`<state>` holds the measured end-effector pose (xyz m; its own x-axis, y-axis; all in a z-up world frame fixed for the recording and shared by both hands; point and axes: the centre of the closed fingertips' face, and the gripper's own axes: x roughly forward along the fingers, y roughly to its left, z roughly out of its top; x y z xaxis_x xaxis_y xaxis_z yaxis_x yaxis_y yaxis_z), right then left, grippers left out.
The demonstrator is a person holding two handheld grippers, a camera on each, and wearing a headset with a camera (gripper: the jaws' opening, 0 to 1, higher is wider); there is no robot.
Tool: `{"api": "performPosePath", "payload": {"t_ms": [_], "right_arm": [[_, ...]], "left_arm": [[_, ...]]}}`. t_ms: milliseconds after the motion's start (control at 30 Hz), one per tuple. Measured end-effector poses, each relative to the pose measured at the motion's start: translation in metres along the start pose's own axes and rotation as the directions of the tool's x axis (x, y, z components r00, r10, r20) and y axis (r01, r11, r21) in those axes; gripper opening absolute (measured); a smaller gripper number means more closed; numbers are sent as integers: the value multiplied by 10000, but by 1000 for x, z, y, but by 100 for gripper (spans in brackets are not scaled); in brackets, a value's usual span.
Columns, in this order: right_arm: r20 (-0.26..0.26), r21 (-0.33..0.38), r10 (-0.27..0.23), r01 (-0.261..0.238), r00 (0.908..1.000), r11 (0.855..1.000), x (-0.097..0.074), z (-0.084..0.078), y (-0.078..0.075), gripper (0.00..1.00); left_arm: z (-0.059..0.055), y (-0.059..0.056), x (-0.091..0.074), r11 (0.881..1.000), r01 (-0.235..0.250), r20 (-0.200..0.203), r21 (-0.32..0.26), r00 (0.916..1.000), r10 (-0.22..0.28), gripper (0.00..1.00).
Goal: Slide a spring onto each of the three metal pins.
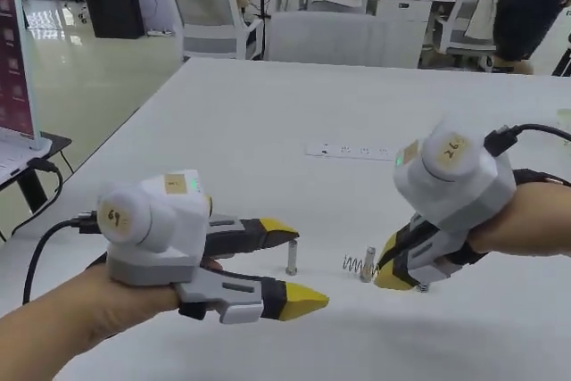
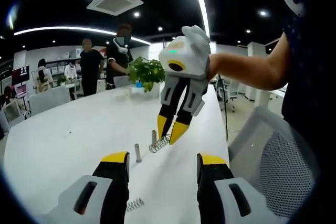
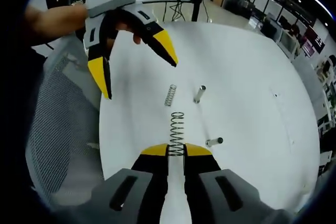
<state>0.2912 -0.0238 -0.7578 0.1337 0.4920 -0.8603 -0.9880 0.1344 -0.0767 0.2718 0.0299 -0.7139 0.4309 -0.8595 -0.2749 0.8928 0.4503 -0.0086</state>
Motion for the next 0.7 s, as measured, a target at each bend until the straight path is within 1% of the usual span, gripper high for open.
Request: {"api": "performPosePath", "payload": {"t_ms": [100, 267, 367, 467, 600, 700], "right_arm": [[79, -101, 118, -117, 9999, 9999, -2, 4, 2, 8], [39, -283, 338, -337, 9994, 9990, -2, 4, 8, 8], [87, -419, 648, -644, 9979, 9970, -3, 6, 16, 8], [148, -554, 838, -828, 9964, 9950, -4, 7, 20, 8], [230, -993, 1115, -1087, 9935, 9891, -5, 11, 27, 8], [235, -1124, 1253, -1219, 9918, 9862, -5, 13, 30, 8]], "left_arm": [[-2, -2, 3, 10000, 70, 46, -54, 10000, -70, 44], [-9, -8, 8, 9996, 192, 96, -210, 9998, -190, 42], [-13, -12, 10, 9992, 279, 116, -289, 9996, -276, 40], [-17, -15, 11, 9989, 353, 37, -306, 9994, -352, 39], [-17, -17, 12, 9986, 425, 40, -331, 9991, -423, 37], [-15, -18, 13, 9984, 465, 121, -318, 9989, -461, 34]]}}
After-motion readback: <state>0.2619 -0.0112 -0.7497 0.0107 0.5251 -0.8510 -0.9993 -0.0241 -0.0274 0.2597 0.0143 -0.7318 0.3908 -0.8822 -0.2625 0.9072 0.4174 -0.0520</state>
